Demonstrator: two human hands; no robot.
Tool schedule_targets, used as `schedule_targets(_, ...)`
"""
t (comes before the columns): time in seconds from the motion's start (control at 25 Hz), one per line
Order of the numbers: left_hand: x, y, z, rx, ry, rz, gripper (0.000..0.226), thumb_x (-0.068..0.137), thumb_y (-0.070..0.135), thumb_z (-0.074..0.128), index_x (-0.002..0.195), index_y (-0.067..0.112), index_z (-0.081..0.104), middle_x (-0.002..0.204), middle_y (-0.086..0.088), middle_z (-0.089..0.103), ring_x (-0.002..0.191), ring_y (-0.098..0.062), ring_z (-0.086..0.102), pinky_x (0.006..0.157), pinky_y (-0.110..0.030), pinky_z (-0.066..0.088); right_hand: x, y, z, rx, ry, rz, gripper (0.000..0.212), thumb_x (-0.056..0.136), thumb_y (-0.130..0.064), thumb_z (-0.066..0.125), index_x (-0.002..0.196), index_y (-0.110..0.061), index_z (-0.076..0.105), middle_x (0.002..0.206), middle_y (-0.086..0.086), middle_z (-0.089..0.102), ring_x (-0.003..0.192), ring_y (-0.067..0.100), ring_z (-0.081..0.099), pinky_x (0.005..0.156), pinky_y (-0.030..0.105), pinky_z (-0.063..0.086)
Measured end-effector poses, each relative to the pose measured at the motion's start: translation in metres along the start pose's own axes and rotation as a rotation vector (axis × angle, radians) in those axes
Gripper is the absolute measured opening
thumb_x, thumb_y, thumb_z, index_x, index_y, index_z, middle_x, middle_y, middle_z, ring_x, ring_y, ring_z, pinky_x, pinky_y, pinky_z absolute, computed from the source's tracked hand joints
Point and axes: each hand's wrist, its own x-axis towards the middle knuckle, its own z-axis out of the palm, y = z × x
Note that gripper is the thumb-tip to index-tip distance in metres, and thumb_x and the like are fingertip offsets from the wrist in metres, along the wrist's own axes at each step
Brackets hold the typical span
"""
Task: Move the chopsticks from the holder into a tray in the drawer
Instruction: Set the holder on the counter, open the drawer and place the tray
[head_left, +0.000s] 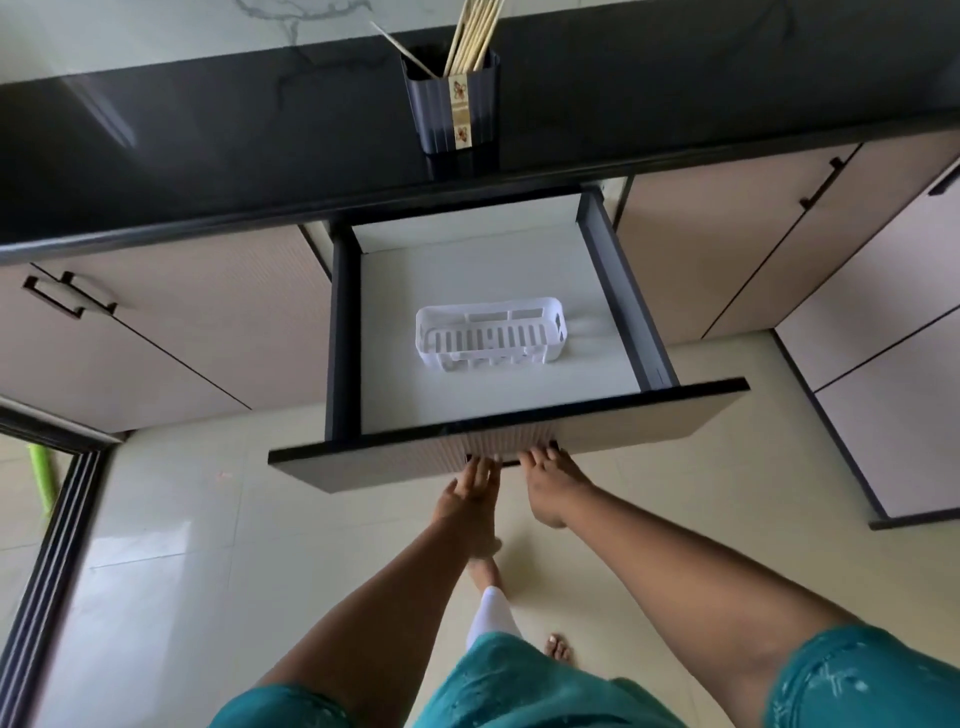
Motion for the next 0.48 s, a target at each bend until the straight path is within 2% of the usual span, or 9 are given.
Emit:
schedule_targets(0.08, 0.001, 0.0, -0.009, 0.01, 0.027, -0.008, 0.111, 0.082, 0.043, 0.068, 0.153, 0.012, -0.012, 0.162, -0.007, -0.003, 0.149, -0.025, 0.0, 0.116, -0.041, 0.027, -0.002, 0.0, -0.006, -0.01, -0.013, 0.009, 0.056, 0.088, -0.003, 0.036, 0.144, -0.007, 0.028, 0.152, 0.014, 0.028, 0.141, 0.032, 0.027, 0.118, 0.041, 0.022)
schedule_targets(0.16, -0.001, 0.004, -0.02, -0.027, -0.032, -0.035, 0.11, 0.082, 0.047, 0.067, 0.154, 0.014, -0.01, 0.162, -0.006, -0.001, 0.149, -0.025, 0.002, 0.114, -0.043, 0.031, -0.006, -0.001, -0.012, 0.003, -0.088, 0.017, 0.058, 0.088, -0.002, 0.036, 0.145, -0.005, 0.025, 0.154, 0.015, 0.025, 0.142, 0.033, 0.025, 0.118, 0.041, 0.023)
schedule_targets(0.28, -0.007, 0.006, -0.017, -0.037, -0.065, -0.049, 0.11, 0.084, 0.042, 0.067, 0.152, 0.013, -0.015, 0.162, -0.005, -0.013, 0.15, -0.023, -0.009, 0.118, -0.043, 0.024, -0.018, -0.005, -0.008, 0.033, -0.067, 0.041, 0.074, 0.086, 0.001, 0.037, 0.153, -0.008, 0.006, 0.162, 0.01, 0.004, 0.149, 0.031, 0.008, 0.121, 0.043, 0.018)
schedule_targets(0.36, -0.012, 0.01, -0.022, -0.047, -0.109, -0.059, 0.105, 0.087, 0.041, 0.064, 0.153, 0.01, -0.012, 0.162, -0.007, -0.014, 0.149, -0.024, -0.01, 0.119, -0.044, 0.021, -0.025, -0.007, -0.018, 0.087, -0.113, 0.075, 0.074, 0.088, -0.001, 0.037, 0.154, -0.01, 0.006, 0.163, 0.008, 0.002, 0.15, 0.03, 0.007, 0.121, 0.043, 0.018)
schedule_targets(0.4, -0.016, 0.013, -0.031, -0.037, -0.125, -0.059, 0.098, 0.089, 0.042, 0.061, 0.154, 0.008, -0.004, 0.163, -0.009, -0.006, 0.15, -0.026, -0.004, 0.118, -0.044, 0.023, -0.027, -0.01, -0.026, 0.109, -0.13, 0.086, 0.068, 0.09, -0.005, 0.039, 0.153, -0.009, 0.013, 0.162, 0.009, 0.01, 0.149, 0.031, 0.015, 0.12, 0.043, 0.022)
schedule_targets(0.48, -0.02, 0.021, -0.061, -0.017, -0.111, -0.002, 0.068, 0.094, 0.037, 0.054, 0.148, 0.004, 0.03, 0.155, -0.015, 0.029, 0.143, -0.031, 0.026, 0.112, -0.039, 0.031, -0.028, -0.017, -0.052, 0.145, -0.15, 0.088, 0.052, 0.094, -0.013, 0.044, 0.144, -0.005, 0.034, 0.153, 0.014, 0.033, 0.139, 0.033, 0.037, 0.112, 0.042, 0.036)
